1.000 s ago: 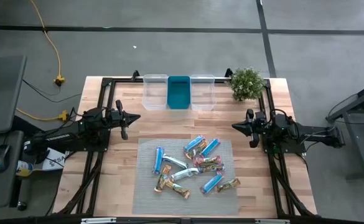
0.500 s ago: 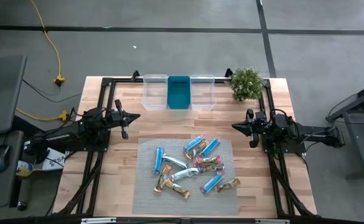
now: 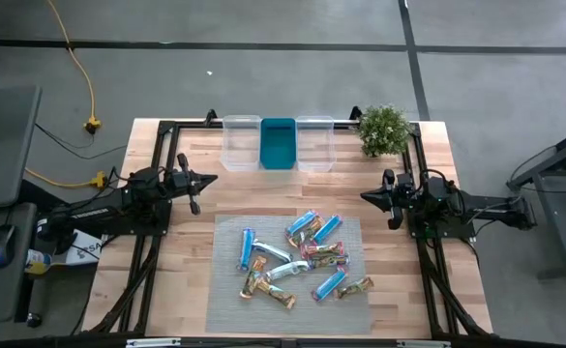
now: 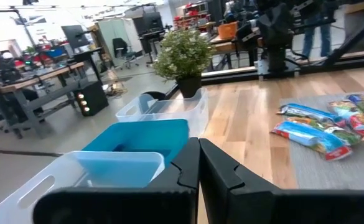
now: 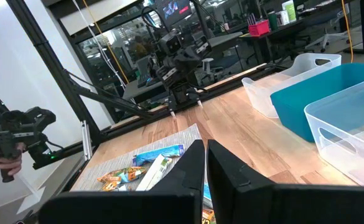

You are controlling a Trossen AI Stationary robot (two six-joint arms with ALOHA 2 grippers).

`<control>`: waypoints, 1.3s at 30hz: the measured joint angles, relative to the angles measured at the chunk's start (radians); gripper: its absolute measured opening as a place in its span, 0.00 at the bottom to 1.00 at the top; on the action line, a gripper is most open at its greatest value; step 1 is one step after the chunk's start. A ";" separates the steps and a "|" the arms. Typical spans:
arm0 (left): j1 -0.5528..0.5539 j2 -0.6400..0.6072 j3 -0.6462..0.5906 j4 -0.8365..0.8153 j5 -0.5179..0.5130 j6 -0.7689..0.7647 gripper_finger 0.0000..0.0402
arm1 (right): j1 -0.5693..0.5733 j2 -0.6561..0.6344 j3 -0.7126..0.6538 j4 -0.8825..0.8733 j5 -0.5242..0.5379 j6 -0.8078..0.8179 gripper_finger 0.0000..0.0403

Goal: Pick and place Granola Bars by type
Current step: Put the red granola bar into the left transparent bin

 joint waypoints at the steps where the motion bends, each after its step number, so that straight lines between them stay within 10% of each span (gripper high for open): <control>1: 0.000 0.000 0.000 0.001 -0.006 0.000 0.00 | 0.000 0.000 0.000 0.000 0.000 0.000 0.00; 22: 0.000 0.001 0.022 0.161 0.010 -0.189 0.12 | 0.000 0.000 0.000 0.000 0.000 0.000 0.00; 39: 0.000 0.114 0.442 -0.067 0.078 -0.053 0.36 | 0.000 0.000 0.000 0.000 0.000 0.000 0.00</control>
